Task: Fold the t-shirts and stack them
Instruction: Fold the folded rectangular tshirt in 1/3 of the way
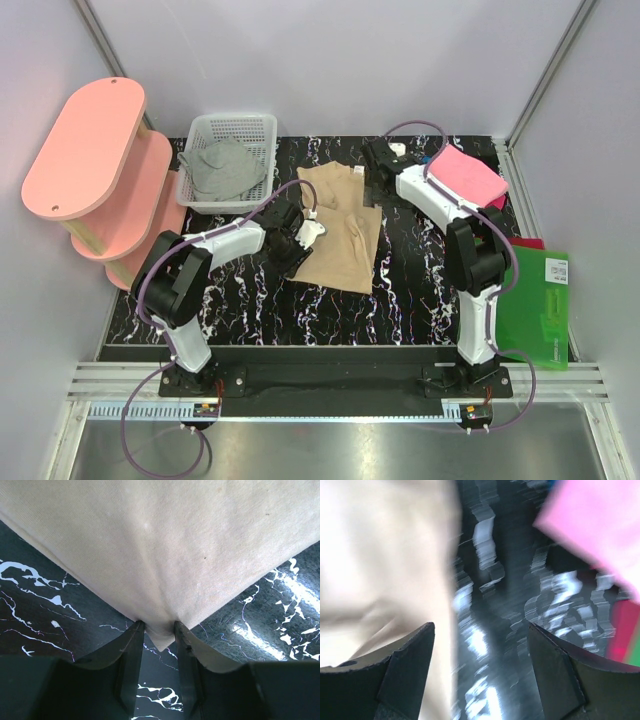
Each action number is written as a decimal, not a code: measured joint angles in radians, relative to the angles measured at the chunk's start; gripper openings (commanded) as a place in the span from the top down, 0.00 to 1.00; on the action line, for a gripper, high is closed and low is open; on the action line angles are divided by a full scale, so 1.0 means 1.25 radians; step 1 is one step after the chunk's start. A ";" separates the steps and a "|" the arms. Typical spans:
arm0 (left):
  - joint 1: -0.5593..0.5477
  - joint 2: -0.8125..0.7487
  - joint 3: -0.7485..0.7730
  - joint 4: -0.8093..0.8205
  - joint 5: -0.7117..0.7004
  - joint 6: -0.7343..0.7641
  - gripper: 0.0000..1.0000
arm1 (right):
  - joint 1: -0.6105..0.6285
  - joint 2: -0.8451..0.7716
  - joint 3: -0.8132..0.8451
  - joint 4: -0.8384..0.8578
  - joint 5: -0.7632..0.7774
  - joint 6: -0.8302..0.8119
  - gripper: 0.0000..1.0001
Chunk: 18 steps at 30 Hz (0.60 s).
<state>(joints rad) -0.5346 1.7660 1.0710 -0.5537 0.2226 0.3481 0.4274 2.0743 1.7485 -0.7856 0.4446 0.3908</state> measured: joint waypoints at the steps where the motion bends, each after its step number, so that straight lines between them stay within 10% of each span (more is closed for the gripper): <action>1: 0.000 0.000 0.000 0.000 0.000 0.000 0.63 | 0.011 -0.011 0.000 -0.005 -0.034 0.006 0.17; 18: -0.001 0.000 0.002 -0.002 -0.002 0.000 0.63 | 0.137 -0.110 -0.115 0.053 -0.282 -0.011 0.13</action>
<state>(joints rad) -0.5362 1.7664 1.0737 -0.5568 0.2199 0.3477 0.5991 1.9369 1.6047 -0.7197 0.0917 0.3767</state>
